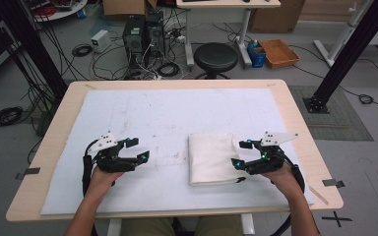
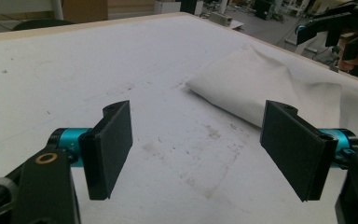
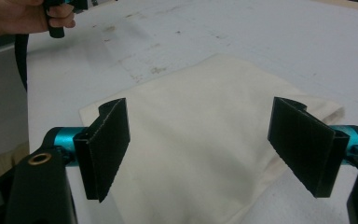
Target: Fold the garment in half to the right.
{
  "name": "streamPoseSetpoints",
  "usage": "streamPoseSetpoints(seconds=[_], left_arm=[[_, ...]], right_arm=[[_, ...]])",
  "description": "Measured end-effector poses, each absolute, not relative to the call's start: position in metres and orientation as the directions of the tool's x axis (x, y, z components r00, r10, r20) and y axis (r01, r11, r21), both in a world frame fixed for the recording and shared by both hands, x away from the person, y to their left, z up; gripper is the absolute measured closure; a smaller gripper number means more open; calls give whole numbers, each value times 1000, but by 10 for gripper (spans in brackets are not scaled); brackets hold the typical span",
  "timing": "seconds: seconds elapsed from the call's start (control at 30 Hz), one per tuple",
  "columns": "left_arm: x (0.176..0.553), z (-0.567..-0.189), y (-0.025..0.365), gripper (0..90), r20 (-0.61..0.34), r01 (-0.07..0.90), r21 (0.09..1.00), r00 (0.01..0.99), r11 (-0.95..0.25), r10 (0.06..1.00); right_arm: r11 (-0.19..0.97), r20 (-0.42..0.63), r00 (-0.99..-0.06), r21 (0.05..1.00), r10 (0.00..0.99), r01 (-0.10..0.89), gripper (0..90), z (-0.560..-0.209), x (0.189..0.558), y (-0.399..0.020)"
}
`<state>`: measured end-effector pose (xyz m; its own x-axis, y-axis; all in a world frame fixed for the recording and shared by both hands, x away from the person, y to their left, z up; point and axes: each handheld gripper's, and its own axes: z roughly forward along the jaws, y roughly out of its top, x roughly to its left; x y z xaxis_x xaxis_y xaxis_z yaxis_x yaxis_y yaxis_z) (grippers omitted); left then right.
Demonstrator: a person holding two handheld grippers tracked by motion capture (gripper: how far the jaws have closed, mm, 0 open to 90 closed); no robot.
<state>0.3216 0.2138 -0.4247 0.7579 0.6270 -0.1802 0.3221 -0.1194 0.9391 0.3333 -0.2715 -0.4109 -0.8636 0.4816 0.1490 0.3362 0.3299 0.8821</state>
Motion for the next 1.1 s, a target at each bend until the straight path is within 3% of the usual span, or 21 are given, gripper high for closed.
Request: streamPoseSetpoints(seconds=[1.1], left_arm=[[320,-423,215,253,-175,313,943,759,-116,628]], right_arm=[[343,123,-854,880,505,329,206,-414,333,-268]])
